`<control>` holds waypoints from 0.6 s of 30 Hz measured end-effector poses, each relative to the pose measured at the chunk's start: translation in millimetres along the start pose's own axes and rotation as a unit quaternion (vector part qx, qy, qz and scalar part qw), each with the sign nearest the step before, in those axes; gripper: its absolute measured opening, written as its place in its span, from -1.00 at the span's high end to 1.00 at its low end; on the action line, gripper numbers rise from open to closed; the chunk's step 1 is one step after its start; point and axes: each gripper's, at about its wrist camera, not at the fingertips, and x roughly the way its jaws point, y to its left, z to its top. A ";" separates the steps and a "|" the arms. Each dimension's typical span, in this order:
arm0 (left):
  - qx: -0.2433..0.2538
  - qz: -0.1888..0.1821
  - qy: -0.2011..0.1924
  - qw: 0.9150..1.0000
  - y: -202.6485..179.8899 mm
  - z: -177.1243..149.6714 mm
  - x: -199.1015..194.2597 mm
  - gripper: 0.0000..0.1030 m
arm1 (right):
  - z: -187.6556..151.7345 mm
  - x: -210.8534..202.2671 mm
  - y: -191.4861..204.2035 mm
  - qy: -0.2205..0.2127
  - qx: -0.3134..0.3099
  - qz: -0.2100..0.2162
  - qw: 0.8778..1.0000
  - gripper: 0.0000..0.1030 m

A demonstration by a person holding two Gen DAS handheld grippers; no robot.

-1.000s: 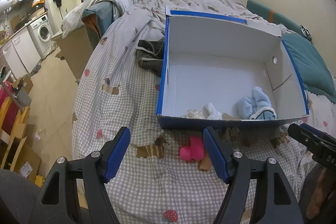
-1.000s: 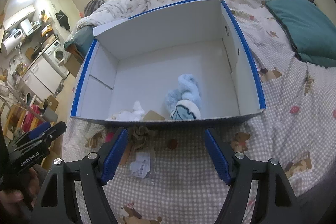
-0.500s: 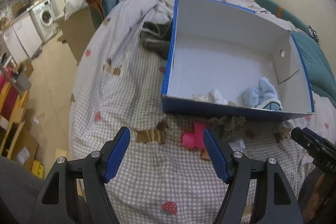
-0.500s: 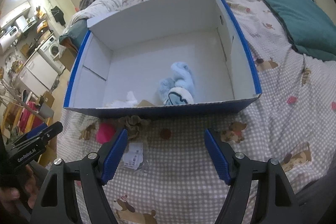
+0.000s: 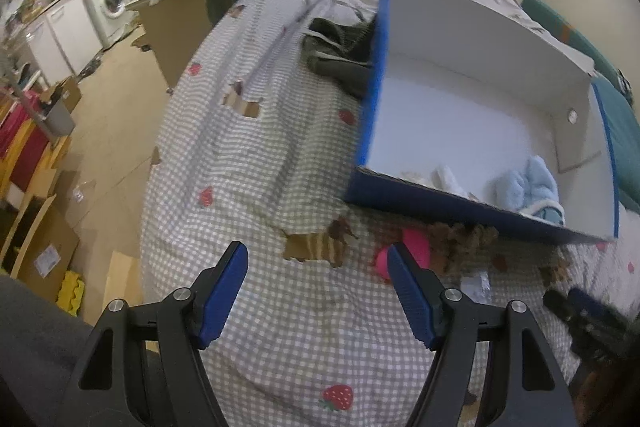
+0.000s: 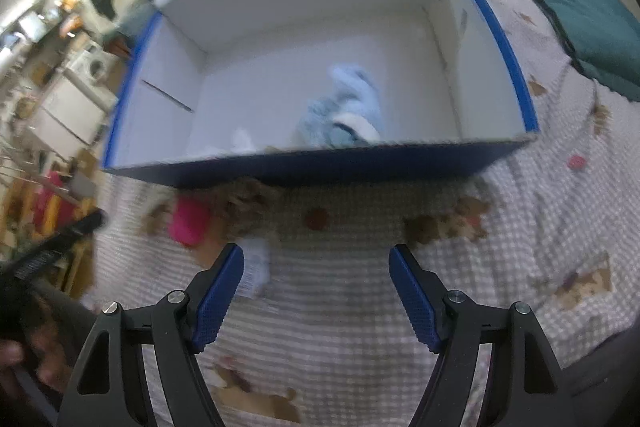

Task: Organize soft objects
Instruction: 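Withdraw both open grippers from the box toward the items on the duvet, then grasp the clear plastic bag with the right gripper while the left gripper grasps the pink plush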

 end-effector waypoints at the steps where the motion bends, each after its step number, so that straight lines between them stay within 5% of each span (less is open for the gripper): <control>1: -0.007 0.001 0.000 1.000 2.8 0.5 -0.1 -0.35 | -1.2 5.5 -2.3 0.012 0.004 -0.009 1.000 -0.54; 9: -0.032 0.007 0.009 0.999 10.8 3.1 3.7 -0.35 | -1.1 18.4 6.0 0.029 0.001 0.016 0.999 -0.54; 18: -0.018 0.006 0.045 0.999 6.0 1.2 17.1 -0.35 | -2.7 70.0 63.3 0.082 -0.092 0.041 0.992 -0.46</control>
